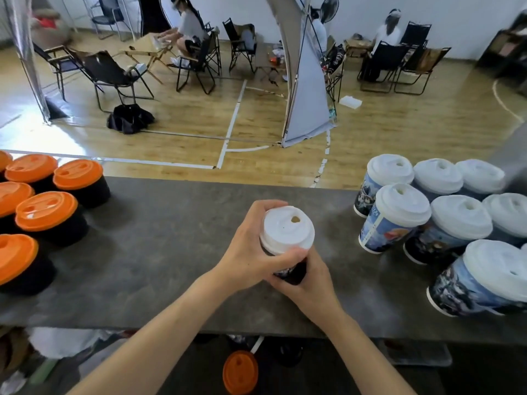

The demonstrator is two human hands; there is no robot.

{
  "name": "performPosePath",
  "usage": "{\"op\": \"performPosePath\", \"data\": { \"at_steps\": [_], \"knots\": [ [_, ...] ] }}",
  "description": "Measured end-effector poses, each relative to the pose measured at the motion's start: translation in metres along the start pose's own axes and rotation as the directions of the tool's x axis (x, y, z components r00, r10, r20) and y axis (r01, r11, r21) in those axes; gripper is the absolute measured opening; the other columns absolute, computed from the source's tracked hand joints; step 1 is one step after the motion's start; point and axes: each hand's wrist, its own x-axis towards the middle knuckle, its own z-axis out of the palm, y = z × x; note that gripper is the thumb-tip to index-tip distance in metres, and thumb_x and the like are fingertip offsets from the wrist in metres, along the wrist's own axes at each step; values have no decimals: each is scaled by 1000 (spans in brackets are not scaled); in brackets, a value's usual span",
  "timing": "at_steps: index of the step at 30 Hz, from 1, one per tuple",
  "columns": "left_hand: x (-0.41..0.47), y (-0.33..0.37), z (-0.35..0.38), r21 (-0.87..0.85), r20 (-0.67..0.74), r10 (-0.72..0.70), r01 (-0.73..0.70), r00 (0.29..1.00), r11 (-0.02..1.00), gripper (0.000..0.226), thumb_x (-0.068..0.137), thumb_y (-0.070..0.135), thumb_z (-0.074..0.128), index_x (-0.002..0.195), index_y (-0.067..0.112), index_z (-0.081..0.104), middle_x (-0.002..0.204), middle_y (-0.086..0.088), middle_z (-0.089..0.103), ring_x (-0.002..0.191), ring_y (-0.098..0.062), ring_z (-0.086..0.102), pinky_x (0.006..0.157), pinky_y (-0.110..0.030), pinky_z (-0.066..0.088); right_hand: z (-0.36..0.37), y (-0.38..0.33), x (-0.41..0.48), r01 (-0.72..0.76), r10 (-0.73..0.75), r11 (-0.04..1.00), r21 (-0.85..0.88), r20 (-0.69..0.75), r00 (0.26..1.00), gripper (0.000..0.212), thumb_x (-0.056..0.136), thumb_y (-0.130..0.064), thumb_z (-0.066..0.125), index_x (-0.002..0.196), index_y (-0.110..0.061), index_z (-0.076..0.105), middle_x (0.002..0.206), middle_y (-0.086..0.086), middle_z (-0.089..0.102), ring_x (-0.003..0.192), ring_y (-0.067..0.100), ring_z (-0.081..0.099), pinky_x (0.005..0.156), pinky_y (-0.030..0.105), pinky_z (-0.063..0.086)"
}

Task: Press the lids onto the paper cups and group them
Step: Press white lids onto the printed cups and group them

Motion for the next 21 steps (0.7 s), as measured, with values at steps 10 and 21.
{"op": "performPosePath", "data": {
  "at_steps": [10,21],
  "knots": [
    [4,3,-19,99,112,-1,-10,994,995,81,77,47,83,149,38,45,150,17,38,141,5,36,115,-17,32,0,0,0,31,-31,999,13,26,999,70,81,-46,86,139,-46,46,133,-21,62,126,3,60,99,22,53],
    [6,18,-8,72,123,-30,21,992,997,66,76,40,87,134,35,54,134,17,52,126,0,53,100,-18,48,0,-8,2,-43,40,996,75,51,998,76,79,-58,85,142,-42,47,133,-26,63,123,-2,62,95,13,51]
  ]
}}
